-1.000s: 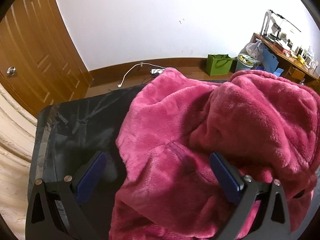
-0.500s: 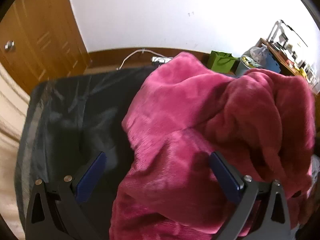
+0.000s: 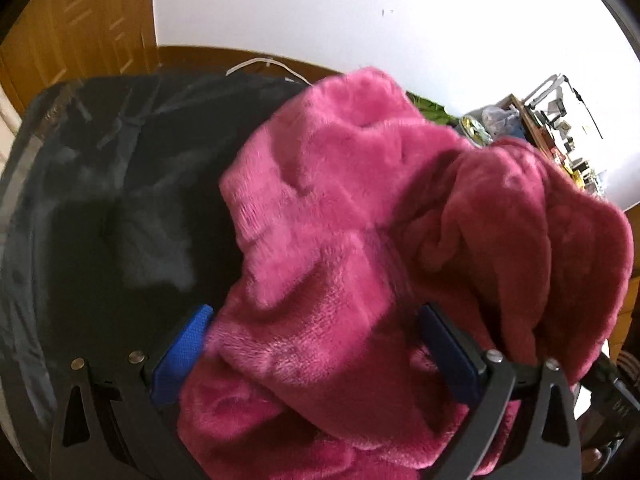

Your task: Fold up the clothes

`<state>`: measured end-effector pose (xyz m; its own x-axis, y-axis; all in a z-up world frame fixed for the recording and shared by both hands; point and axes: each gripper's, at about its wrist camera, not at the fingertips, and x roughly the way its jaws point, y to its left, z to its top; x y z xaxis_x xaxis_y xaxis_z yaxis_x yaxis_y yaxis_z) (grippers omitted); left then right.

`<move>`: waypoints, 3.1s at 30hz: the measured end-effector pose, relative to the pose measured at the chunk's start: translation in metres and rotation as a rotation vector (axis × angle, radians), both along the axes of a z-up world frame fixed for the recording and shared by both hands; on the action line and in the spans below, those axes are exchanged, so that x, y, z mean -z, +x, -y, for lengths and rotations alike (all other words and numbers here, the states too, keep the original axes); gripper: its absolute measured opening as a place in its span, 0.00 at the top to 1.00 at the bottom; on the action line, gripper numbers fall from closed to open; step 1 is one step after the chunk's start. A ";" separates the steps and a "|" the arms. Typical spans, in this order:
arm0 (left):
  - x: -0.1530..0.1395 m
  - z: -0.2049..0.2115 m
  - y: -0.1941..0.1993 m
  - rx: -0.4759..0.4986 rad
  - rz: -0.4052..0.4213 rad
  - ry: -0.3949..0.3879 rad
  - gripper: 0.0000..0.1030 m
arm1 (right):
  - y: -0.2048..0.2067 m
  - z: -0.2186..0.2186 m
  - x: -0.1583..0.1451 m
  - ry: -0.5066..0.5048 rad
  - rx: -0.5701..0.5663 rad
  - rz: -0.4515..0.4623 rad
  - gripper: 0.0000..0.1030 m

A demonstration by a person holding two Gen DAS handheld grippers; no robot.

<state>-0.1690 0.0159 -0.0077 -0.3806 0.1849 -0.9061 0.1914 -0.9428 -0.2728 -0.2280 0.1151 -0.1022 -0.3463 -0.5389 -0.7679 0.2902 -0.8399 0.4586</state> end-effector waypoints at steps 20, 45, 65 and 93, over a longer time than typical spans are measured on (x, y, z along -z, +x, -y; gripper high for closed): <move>0.017 0.037 -0.054 -0.189 0.095 0.132 0.01 | -0.022 -0.099 -0.028 0.112 0.315 -0.049 0.25; 0.024 0.047 -0.055 -0.113 0.064 0.291 0.01 | -0.036 -0.176 0.017 -0.198 0.597 0.044 0.25; 0.031 0.054 -0.038 -0.158 0.096 0.167 0.00 | -0.075 -0.147 0.072 -0.035 0.482 0.216 0.25; 0.043 -0.072 0.164 0.163 0.256 0.146 0.01 | 0.063 -0.129 0.090 0.166 0.061 0.256 0.25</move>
